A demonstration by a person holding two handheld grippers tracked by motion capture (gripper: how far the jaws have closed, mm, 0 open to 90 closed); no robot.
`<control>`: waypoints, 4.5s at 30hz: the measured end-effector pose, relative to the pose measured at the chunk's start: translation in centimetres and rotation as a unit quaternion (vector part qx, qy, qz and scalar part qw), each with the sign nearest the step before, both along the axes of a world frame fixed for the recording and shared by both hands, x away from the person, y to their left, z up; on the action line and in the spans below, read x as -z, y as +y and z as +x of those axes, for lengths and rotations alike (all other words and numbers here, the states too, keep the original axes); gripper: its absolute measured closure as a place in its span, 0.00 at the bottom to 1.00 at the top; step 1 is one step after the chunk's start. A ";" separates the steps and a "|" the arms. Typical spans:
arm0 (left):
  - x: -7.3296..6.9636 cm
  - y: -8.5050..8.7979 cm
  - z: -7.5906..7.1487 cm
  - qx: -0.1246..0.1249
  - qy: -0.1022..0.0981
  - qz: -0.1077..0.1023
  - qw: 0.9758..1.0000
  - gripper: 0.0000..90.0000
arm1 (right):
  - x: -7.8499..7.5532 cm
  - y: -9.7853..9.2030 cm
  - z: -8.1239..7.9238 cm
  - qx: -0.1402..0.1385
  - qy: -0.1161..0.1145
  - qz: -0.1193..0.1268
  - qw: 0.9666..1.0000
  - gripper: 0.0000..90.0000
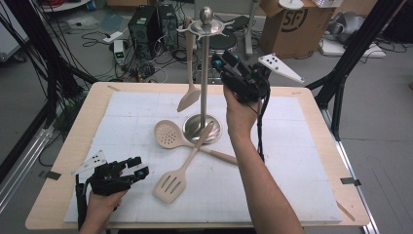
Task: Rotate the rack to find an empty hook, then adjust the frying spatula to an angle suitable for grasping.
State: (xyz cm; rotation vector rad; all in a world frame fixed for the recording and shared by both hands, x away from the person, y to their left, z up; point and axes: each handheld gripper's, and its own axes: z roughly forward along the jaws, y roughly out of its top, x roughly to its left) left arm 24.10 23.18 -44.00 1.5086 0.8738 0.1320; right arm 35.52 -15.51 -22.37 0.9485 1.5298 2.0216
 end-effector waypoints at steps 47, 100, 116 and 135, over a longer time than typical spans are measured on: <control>0.1 0.1 -0.2 -0.007 0.000 0.000 1.000 0.40 | 10.1 -9.0 -6.4 -0.025 0.082 -0.078 0.993 0.23; 0.3 -1.0 0.8 0.003 0.000 0.007 1.000 0.37 | 18.8 -15.0 -13.9 0.005 0.183 -0.103 0.978 0.22; -0.2 -2.1 0.9 0.015 0.013 0.009 1.000 0.37 | 18.6 -14.6 -13.9 0.003 0.179 -0.102 0.979 0.22; -1.1 -4.4 2.1 0.026 0.026 0.035 0.999 0.37 | 18.7 -14.4 -13.3 -0.010 0.198 -0.083 0.977 0.22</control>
